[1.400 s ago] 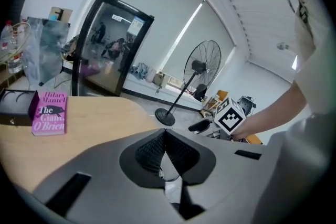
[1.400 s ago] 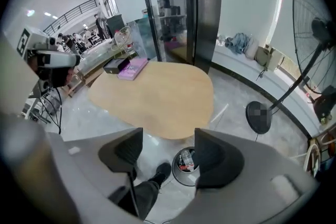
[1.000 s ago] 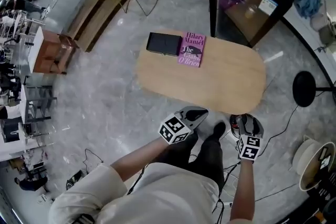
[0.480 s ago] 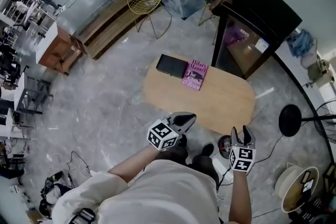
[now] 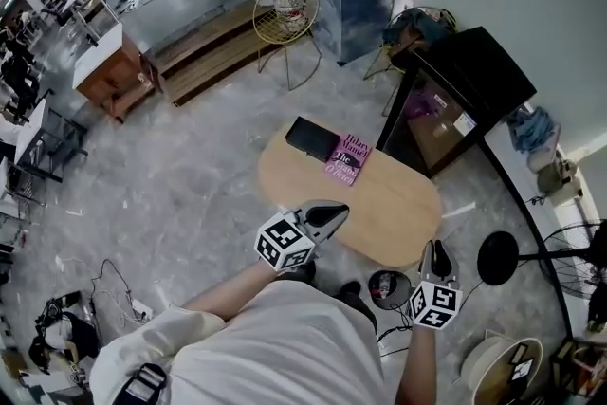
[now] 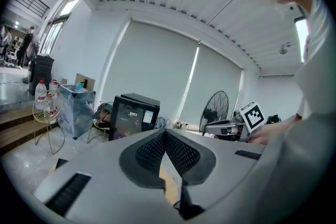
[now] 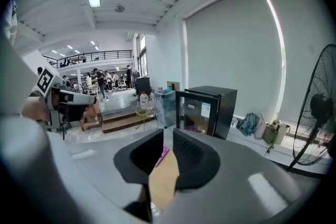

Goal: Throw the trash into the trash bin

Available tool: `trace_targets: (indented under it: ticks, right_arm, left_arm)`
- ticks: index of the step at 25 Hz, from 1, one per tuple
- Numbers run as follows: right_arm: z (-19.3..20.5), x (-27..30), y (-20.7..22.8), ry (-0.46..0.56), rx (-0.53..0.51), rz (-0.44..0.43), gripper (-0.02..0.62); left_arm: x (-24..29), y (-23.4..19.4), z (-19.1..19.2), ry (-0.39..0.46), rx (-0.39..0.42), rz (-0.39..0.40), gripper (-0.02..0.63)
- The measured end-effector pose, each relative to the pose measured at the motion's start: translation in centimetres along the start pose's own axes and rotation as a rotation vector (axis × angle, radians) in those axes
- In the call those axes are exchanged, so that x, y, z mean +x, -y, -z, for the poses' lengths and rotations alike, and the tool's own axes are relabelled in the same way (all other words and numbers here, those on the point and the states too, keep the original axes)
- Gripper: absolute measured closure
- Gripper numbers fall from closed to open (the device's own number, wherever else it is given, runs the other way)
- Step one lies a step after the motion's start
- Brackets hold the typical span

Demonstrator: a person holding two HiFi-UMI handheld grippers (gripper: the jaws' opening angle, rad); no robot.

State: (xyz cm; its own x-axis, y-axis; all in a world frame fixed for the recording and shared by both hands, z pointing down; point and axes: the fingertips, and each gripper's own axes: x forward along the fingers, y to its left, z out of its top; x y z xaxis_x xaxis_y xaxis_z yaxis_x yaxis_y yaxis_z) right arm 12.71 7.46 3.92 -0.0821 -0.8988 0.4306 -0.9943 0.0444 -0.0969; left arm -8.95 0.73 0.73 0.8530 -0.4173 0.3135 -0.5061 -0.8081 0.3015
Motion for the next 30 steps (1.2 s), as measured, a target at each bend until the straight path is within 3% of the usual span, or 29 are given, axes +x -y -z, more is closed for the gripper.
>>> trace_targets:
  ticks: [7,17,30]
  right_arm:
    - [-4.2,-2.5,-0.2,0.081,-0.021,-0.030,0.584]
    - [-9.8,-4.7,0.1,0.194,-0.039,-0.040,0.584]
    - [-10.4,-5.6,0.6,0.218,-0.042,-0.039,0.585]
  left_arm:
    - [-1.5,0.8,-4.1,0.058,0.023,-0.019,0.600]
    - [-1.7,1.0,-7.7,0.119,0.064,-0.040,0.600]
    - [-1.3,1.9,-8.4,0.138,0.065,-0.030,0.600]
